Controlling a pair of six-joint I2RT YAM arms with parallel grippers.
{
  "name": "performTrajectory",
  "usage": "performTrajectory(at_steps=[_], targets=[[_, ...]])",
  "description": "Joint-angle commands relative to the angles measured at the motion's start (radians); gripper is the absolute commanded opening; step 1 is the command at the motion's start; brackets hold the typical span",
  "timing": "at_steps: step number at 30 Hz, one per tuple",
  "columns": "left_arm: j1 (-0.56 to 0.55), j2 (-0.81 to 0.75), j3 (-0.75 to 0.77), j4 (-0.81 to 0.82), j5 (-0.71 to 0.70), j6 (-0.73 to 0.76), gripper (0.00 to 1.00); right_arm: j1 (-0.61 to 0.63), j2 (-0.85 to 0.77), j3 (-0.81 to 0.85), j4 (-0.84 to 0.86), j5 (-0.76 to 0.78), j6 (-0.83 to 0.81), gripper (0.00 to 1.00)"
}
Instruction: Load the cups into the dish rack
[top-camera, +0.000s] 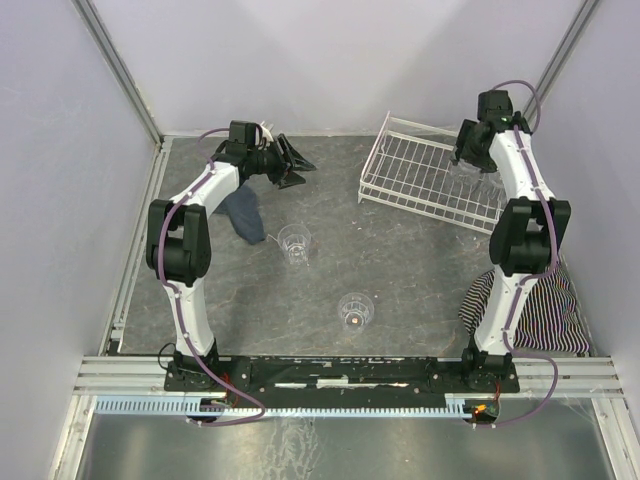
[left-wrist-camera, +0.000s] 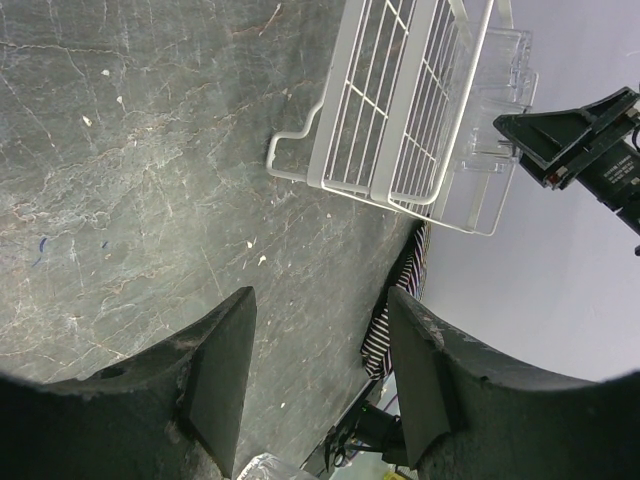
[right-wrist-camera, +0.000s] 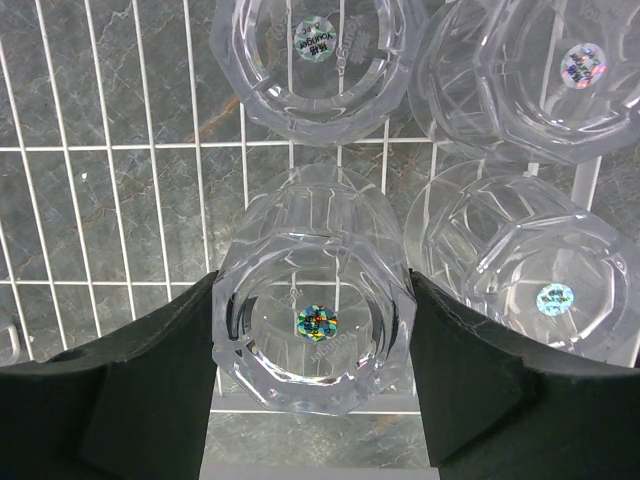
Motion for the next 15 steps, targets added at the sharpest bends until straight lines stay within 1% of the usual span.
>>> performTrajectory(at_steps=[1,9,11,13,14,15], targets=[[0.004,-0.004,0.044,0.023,0.009,0.013,0.62,0.0,0.016,0.004,0.047,-0.009,0.001,0.06],[0.003,-0.01,0.032,0.019,0.005,0.018,0.62,0.0,0.01,-0.058,0.093,-0.004,0.001,0.06],[0.004,-0.01,0.033,0.017,0.004,0.02,0.62,0.001,0.012,-0.065,0.095,-0.004,0.0,0.09],[0.004,-0.012,0.034,0.017,0.003,0.02,0.62,0.0,0.014,-0.066,0.096,-0.005,0.0,0.18],[0.004,-0.012,0.034,0.017,0.003,0.019,0.62,0.001,0.015,-0.066,0.096,-0.006,0.0,0.24],[0.004,-0.012,0.033,0.017,0.004,0.02,0.62,0.0,0.014,-0.068,0.096,-0.006,-0.001,0.35]])
